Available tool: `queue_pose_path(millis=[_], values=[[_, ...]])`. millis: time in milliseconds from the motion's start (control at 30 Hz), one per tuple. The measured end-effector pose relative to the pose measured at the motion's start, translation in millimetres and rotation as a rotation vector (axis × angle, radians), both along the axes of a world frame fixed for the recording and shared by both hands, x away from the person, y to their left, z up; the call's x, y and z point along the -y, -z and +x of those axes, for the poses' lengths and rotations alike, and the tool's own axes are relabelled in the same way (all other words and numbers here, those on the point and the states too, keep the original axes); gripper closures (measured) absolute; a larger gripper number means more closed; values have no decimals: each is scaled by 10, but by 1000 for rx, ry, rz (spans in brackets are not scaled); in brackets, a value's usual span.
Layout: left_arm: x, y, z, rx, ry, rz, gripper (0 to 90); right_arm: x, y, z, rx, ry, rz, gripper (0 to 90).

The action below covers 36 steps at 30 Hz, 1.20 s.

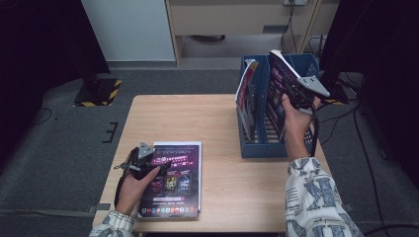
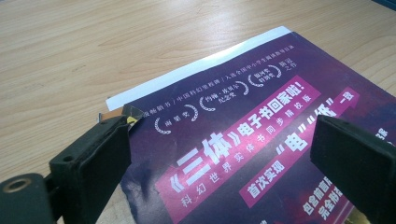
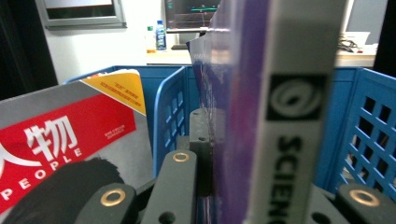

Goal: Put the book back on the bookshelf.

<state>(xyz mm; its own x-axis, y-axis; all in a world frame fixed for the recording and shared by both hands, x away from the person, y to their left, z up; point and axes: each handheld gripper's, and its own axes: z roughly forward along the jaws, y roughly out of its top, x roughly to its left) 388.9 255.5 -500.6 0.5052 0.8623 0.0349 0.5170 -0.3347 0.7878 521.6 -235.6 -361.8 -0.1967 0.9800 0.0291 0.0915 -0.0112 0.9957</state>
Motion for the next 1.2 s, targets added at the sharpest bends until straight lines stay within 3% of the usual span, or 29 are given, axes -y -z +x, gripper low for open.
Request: queue_pose_path(millis=[200,867,1200], values=[[-3,0,1,1,0,-3,49,-33,39,3,11,14,-20,826],[17,12,8,-1,6,3,51,-49,258,44,10,20,-5,826],[20,14,10,-1,6,3,52,-68,328,43,28,56,-13,826]])
